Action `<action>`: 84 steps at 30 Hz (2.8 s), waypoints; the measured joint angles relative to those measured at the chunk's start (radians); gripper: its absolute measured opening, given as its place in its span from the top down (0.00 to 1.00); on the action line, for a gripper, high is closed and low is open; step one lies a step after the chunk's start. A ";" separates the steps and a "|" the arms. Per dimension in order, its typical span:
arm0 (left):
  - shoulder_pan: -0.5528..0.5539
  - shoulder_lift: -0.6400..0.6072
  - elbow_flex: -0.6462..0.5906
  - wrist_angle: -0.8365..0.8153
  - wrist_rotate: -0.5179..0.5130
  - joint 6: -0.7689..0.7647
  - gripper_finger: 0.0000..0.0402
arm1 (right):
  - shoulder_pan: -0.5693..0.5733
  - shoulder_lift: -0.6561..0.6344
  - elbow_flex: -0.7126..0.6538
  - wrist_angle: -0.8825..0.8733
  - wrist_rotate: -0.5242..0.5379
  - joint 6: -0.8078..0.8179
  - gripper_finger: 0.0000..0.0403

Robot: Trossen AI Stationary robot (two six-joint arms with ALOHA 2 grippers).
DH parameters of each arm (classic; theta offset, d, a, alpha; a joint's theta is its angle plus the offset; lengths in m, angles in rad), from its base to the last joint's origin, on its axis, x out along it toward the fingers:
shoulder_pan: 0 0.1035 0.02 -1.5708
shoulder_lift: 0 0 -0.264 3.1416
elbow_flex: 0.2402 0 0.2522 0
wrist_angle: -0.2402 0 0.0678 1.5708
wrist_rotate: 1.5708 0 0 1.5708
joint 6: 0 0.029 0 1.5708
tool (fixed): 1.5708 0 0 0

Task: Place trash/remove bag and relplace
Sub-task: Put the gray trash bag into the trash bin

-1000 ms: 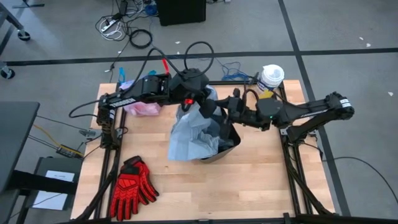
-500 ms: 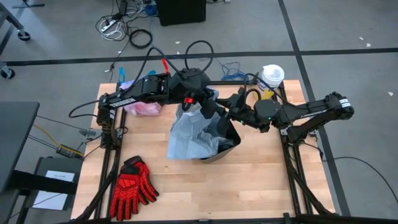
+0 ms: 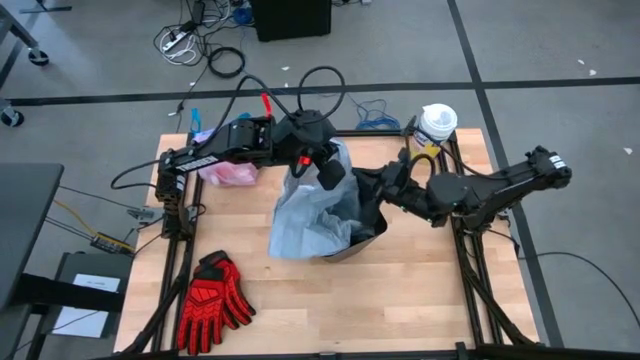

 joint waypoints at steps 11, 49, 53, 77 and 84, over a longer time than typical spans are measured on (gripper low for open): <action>-0.001 0.000 0.000 0.009 0.029 0.002 0.99 | 0.039 -0.085 0.000 -0.120 0.051 0.037 1.00; 0.088 -0.004 -0.026 0.108 0.620 0.499 0.99 | 0.040 -0.177 0.000 -0.469 -0.160 0.794 1.00; 0.116 0.001 -0.092 0.153 0.706 0.499 0.99 | 0.063 -0.195 0.000 -0.476 -0.165 0.836 1.00; 0.128 -0.001 -0.192 0.306 0.659 0.392 0.99 | 0.058 -0.140 0.000 -0.599 -0.088 0.827 0.69; 0.126 -0.001 -0.192 0.306 0.476 0.323 0.99 | 0.030 -0.123 0.000 -0.460 -0.089 0.687 0.49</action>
